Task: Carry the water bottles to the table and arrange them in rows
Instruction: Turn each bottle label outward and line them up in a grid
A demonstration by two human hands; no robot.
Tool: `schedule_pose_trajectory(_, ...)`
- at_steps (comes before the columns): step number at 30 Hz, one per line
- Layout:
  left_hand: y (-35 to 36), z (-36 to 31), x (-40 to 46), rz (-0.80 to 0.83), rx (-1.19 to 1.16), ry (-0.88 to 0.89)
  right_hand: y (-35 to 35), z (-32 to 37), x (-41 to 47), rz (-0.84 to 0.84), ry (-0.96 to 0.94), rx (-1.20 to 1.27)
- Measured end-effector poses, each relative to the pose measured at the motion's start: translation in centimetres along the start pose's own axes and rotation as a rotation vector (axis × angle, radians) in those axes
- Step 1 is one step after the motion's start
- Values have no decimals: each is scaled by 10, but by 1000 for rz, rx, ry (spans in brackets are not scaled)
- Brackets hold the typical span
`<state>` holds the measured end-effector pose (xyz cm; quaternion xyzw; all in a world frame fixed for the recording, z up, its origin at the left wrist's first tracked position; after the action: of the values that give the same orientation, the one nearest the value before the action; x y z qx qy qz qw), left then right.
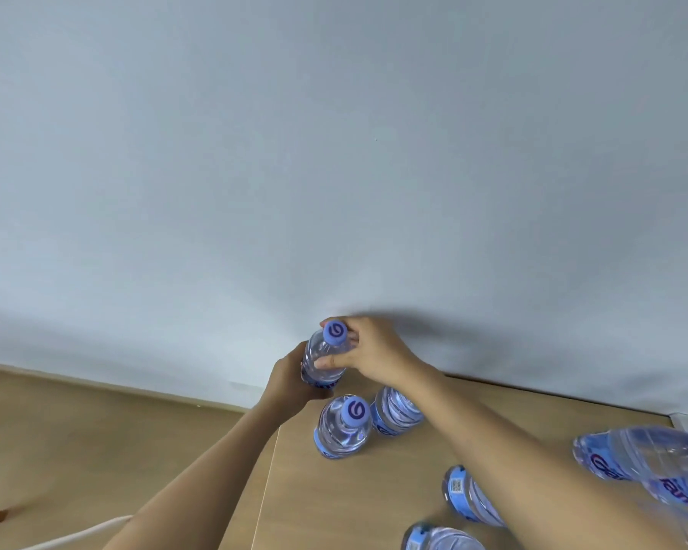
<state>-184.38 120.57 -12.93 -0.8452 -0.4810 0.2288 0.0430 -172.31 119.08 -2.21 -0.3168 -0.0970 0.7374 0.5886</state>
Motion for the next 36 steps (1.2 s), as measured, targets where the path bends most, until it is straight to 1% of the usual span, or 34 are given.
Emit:
schedule_pose_trajectory(3, 0, 3, 6, -34, -10, 10, -1, -2, 5, -29, 15, -40)
schedule_pose_trajectory(5, 0, 1, 10, -29, -11, 24, -4, 1, 7, -57, 5, -90)
schedule_pose_trajectory(10, 3, -4, 13, -36, 19, 43, -16, 2, 3, -189, 59, -262)
schedule_pose_trajectory(13, 4, -6, 12, -69, 93, 65, -18, 0, -1, -208, 88, -280)
schedule_pose_trajectory(16, 2, -2, 9, -92, 128, 28, -17, 1, -6, -219, 110, -286)
schedule_pose_trajectory(19, 1, 10, 2, -58, 142, -41, -13, 4, -13, -204, 93, -229)
schedule_pose_trajectory(22, -7, 23, -12, -51, 171, -97, -15, 9, -26, -263, 84, -132)
schedule_pose_trajectory(25, -12, 28, -30, -51, 184, -74, -15, 12, -44, -336, 85, -53)
schedule_pose_trajectory(27, -11, 30, -42, -35, 182, -51, -9, 7, -56, -350, 102, 47)
schedule_pose_trajectory(29, -5, 33, -54, 0, 171, -43, 5, -3, -66, -302, 117, 208)
schedule_pose_trajectory(31, 5, 34, -64, 47, 156, -40, 24, -9, -74, -206, 117, 323)
schedule_pose_trajectory(33, 15, 35, -72, 92, 154, -44, 41, -17, -79, -114, 131, 370)
schedule_pose_trajectory(36, 27, 34, -80, 147, 123, -42, 49, -24, -80, -80, 150, 374)
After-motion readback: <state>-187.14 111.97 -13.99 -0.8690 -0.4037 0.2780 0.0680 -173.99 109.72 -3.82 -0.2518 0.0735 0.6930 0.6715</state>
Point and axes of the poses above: each hand's wrist, its own x-axis towards the middle knuckle, its own y-axis out of the palm, z = x × y, the point moved 10 cm from there along x, towards the middle knuckle, and after that the axes turned 6 degrees about z, right-handed, at the moved point
